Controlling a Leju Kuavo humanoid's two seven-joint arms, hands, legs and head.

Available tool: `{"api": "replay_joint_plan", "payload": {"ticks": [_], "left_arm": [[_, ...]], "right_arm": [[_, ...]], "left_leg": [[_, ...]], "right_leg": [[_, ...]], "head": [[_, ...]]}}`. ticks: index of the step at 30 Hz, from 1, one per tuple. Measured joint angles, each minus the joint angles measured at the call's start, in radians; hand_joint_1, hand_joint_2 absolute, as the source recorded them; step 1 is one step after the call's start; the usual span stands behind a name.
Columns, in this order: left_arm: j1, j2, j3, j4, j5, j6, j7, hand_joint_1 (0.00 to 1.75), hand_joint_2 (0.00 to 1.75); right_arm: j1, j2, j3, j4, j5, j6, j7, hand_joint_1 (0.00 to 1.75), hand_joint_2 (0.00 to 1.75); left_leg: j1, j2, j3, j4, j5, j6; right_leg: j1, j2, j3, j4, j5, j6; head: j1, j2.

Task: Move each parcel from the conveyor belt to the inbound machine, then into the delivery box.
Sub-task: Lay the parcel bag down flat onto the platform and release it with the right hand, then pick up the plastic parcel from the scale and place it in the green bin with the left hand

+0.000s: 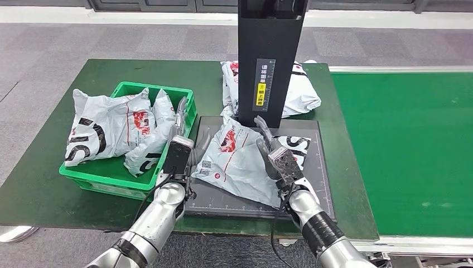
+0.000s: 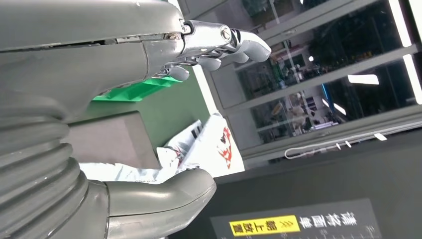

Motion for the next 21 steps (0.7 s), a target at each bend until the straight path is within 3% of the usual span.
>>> {"api": "replay_joint_plan", "payload": {"ticks": [5,9,15,21], "left_arm": [[-0.018,-0.001,-0.022,0.011,0.002,-0.002,0.000,0.00,1.75],[-0.040,-0.007,-0.046,0.044,-0.026,-0.033,0.003,0.00,1.75],[-0.087,-0.028,-0.137,0.169,-0.183,-0.096,0.101,0.00,1.75],[-0.124,-0.044,-0.263,0.296,-0.368,-0.141,0.260,0.00,1.75]], "right_arm": [[-0.010,-0.006,-0.020,0.001,-0.021,0.000,-0.021,0.00,0.00],[-0.012,-0.007,-0.042,0.001,-0.031,-0.090,-0.029,0.00,1.75],[0.013,-0.012,-0.125,-0.032,-0.063,-0.263,-0.030,0.00,1.75],[0.049,-0.020,-0.230,-0.109,-0.109,-0.332,-0.024,0.00,1.75]], "left_leg": [[0.000,0.000,0.000,0.000,0.000,0.000],[0.000,0.000,0.000,0.000,0.000,0.000],[0.000,0.000,0.000,0.000,0.000,0.000],[-0.001,0.000,0.000,0.000,0.000,0.000]], "right_leg": [[0.000,0.000,0.000,0.000,0.000,0.000],[0.000,0.000,0.000,0.000,0.000,0.000],[0.000,0.000,0.000,0.000,0.000,0.000],[-0.001,0.000,-0.001,0.000,0.000,0.000]], "head": [[0.000,0.000],[0.000,0.000],[0.000,0.000],[0.000,0.000]]}}
